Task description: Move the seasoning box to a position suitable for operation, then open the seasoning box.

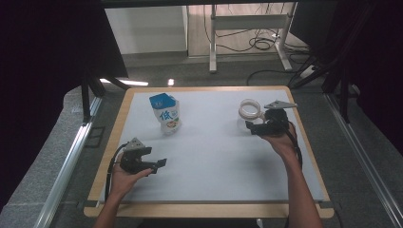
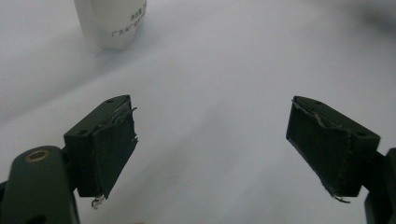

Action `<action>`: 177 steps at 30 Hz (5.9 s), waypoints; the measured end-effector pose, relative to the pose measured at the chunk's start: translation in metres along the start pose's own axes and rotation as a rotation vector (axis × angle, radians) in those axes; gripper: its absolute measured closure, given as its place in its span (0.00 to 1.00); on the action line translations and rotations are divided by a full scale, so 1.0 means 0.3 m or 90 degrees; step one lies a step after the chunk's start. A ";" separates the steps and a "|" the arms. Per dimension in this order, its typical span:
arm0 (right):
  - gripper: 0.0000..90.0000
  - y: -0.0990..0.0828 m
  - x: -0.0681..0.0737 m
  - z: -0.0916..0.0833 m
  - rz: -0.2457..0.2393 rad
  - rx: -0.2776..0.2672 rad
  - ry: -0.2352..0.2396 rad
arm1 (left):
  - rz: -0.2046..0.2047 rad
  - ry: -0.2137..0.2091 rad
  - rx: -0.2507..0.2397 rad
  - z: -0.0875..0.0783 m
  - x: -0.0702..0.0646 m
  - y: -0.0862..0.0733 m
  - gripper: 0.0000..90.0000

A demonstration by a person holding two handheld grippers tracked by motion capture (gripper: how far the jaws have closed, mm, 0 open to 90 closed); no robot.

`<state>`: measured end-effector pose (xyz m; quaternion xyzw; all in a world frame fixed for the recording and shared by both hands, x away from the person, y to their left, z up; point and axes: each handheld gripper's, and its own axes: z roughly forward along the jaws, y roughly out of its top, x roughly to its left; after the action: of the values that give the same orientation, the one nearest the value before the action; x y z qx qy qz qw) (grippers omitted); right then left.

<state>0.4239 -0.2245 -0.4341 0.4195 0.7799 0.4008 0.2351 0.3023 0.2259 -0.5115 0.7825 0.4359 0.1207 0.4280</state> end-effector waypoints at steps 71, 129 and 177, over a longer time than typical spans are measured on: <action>0.13 -0.038 0.064 0.074 -0.081 0.071 0.049 | 0.005 -0.008 0.007 0.003 -0.012 -0.002 0.17; 0.46 -0.189 0.117 -0.288 0.004 -0.122 0.093 | 0.014 0.009 0.006 -0.009 -0.015 0.002 0.16; 1.00 -0.236 0.159 -0.242 -0.035 -0.084 0.063 | 0.023 0.007 -0.003 -0.027 -0.035 0.000 0.16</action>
<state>0.3144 -0.2386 -0.4526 0.3613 0.7738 0.4646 0.2343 0.2916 0.2222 -0.5048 0.7888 0.4234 0.1338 0.4251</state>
